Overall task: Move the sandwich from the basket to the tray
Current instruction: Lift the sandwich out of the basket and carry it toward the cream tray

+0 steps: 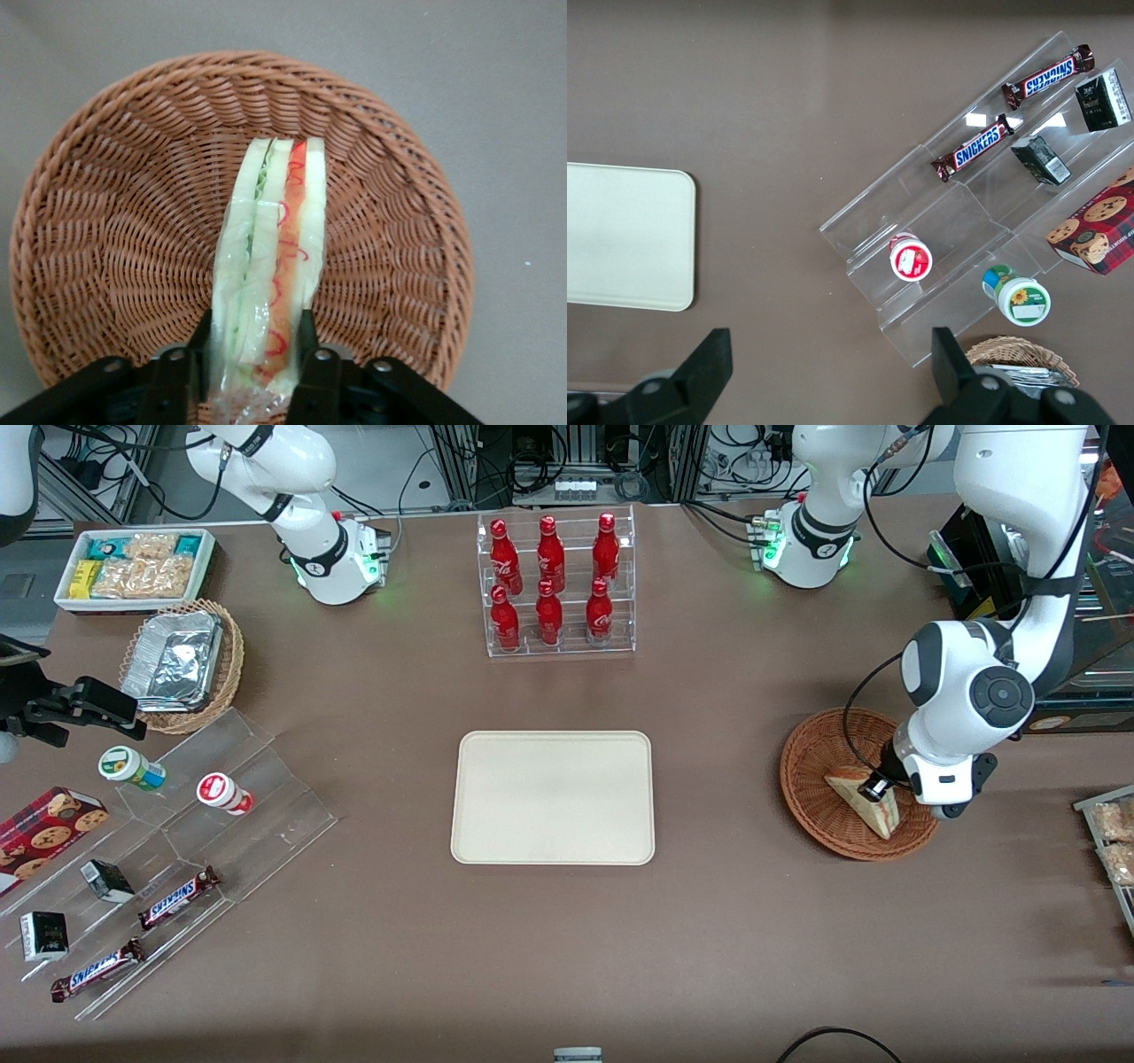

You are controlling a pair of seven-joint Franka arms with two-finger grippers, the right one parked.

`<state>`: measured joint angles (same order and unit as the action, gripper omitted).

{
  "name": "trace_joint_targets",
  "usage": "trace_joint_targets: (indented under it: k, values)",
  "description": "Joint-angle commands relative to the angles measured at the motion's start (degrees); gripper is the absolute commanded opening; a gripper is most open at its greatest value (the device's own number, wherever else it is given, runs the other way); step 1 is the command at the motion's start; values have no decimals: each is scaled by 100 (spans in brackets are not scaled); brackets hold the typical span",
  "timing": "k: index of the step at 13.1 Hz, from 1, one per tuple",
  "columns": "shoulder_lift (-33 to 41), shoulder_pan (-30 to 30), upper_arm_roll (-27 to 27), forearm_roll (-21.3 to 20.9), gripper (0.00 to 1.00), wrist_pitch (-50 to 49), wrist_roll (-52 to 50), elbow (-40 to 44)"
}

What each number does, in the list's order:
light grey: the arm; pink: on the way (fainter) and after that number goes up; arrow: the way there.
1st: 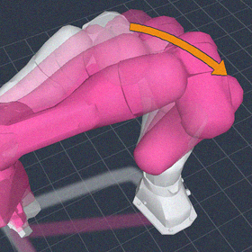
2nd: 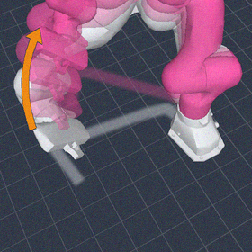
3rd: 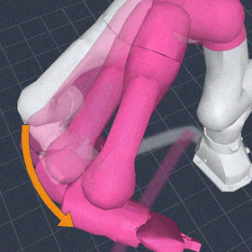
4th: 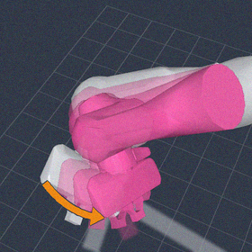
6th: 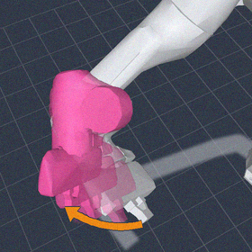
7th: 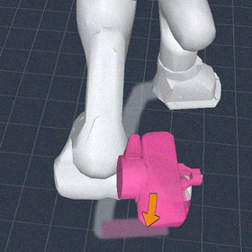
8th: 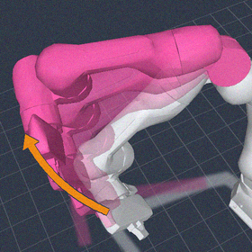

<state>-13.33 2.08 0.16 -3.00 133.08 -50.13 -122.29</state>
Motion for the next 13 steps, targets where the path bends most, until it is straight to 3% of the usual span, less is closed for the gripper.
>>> trace_joint_targets:
  k: [1,5,9,13]
  values:
    - [365,117,-50,-95,13,-1254,47,765]
    - [682,906,-51,-78,14,-2163,223,1453]
    - [561,1830,-51,-60,14,-2023,328,1769]
    - [-45,2673,-42,-60,14,-1638,479,2173]
